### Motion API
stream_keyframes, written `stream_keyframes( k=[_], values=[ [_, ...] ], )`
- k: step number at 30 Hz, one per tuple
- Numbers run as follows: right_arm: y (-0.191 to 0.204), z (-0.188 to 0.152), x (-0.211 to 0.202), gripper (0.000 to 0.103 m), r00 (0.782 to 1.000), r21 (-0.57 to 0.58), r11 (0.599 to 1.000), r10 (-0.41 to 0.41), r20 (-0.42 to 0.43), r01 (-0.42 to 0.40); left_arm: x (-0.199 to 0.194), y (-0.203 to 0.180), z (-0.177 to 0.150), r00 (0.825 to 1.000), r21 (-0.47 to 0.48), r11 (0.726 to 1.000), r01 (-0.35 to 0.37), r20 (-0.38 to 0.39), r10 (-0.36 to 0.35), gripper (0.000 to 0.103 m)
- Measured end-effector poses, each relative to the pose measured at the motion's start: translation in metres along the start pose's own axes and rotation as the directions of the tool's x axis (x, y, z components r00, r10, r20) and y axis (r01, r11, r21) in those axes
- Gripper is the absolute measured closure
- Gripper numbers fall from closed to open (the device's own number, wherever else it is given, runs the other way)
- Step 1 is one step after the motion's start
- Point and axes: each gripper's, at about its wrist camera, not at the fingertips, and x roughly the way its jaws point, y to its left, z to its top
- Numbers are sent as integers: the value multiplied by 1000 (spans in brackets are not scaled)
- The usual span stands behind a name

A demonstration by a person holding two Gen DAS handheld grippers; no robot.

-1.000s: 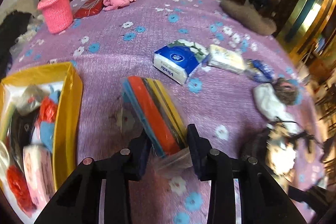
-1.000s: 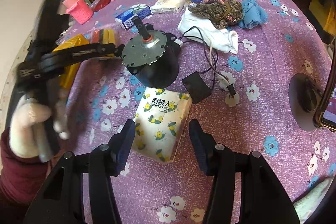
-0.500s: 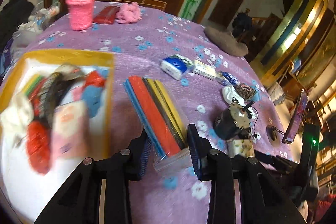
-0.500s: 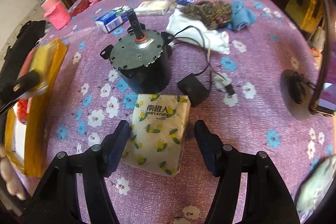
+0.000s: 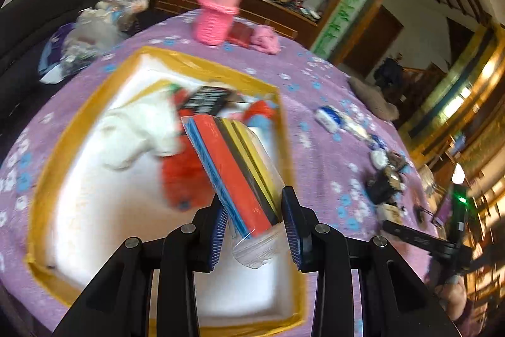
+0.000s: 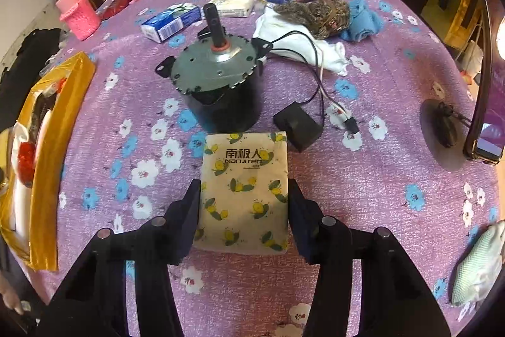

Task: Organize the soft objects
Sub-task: 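Carry both packs over the box and open both tools to drop them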

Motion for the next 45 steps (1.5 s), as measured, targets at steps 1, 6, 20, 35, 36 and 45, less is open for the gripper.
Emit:
stream_keyframes(
  k=[1, 6, 20, 35, 36, 45],
  values=[
    [-1, -1, -2, 54, 1000, 5, 1000, 14, 0, -14, -3, 9, -1, 1000, -15, 1000, -13, 2, 13, 70],
    [5, -7, -24, 54, 998, 2, 999, 45, 39, -45, -14, 43, -1, 996, -62, 994, -86, -16, 86, 70],
    [164, -12, -57, 54, 952, -327, 897, 303, -30, -296, 34, 66, 44, 970, -80, 978, -190, -167, 175, 70],
    [295, -37, 22, 53, 919, -480, 786, 301, -255, -390, -46, 84, 45, 982, -124, 986, -115, 138, 131, 32],
    [302, -37, 26, 52, 921, -485, 784, 302, -248, -388, -52, 89, 43, 978, -136, 984, -119, 153, 139, 31],
    [327, -34, 35, 49, 926, -521, 765, 320, -202, -378, -71, 108, 20, 976, -211, 973, -90, 178, 129, 29]
  ],
)
